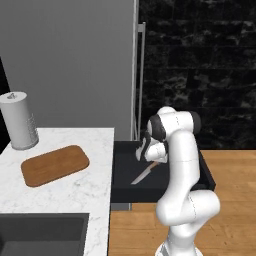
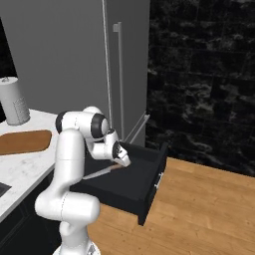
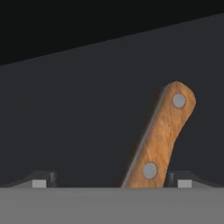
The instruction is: Pick up the knife from the drawer and place it on the cutting board. Then place the meat from the plate to the cutting board.
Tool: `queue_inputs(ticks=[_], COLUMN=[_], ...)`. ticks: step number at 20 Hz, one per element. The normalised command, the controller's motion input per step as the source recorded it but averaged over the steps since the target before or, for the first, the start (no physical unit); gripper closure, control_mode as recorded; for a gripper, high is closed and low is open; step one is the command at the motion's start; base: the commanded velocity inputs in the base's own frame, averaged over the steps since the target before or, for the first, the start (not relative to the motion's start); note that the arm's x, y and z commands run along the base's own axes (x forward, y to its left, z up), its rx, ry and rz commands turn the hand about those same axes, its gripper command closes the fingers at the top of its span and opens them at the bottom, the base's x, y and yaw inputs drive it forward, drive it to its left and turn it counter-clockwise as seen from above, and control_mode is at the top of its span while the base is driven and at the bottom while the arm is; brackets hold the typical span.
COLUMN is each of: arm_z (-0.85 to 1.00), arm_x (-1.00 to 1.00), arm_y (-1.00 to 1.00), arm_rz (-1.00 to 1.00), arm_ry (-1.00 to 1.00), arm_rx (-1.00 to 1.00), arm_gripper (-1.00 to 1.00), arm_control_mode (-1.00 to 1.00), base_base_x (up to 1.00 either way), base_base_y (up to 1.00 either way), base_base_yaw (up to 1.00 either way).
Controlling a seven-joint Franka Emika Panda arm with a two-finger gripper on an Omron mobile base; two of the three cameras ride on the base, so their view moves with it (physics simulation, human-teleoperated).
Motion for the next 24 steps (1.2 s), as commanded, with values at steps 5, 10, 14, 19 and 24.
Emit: queue_inputs(ticks=[5,10,14,19,24], arm_z=[0.00,-0.06,-0.25,-0.32,-0.02], arm_x=[-0.18,0.13,0.41,0.14,-0.04], arm_y=[-0.13,-0.01,0.15,0.03,-0.02], arm_rz=[0.00,0.00,-0.04,-0.01,0.00], arm_ry=[-0.03,0.00,0.00,0.00,0.00], arm_rx=[0.01,0.00,0.00,-0.01,0.00], arm_gripper=[-1.00,-1.00,-1.00,-1.00,1.00], arm_control_mode=[-1.00,-1.00,-1.00,-1.00,-1.00], base_base_x=[0.00,0.00,0.00,0.00,0.00], base_base_y=[0.00,0.00,0.00,0.00,0.00], base_base_yaw=[0.00,0.00,0.00,0.00,0.00])
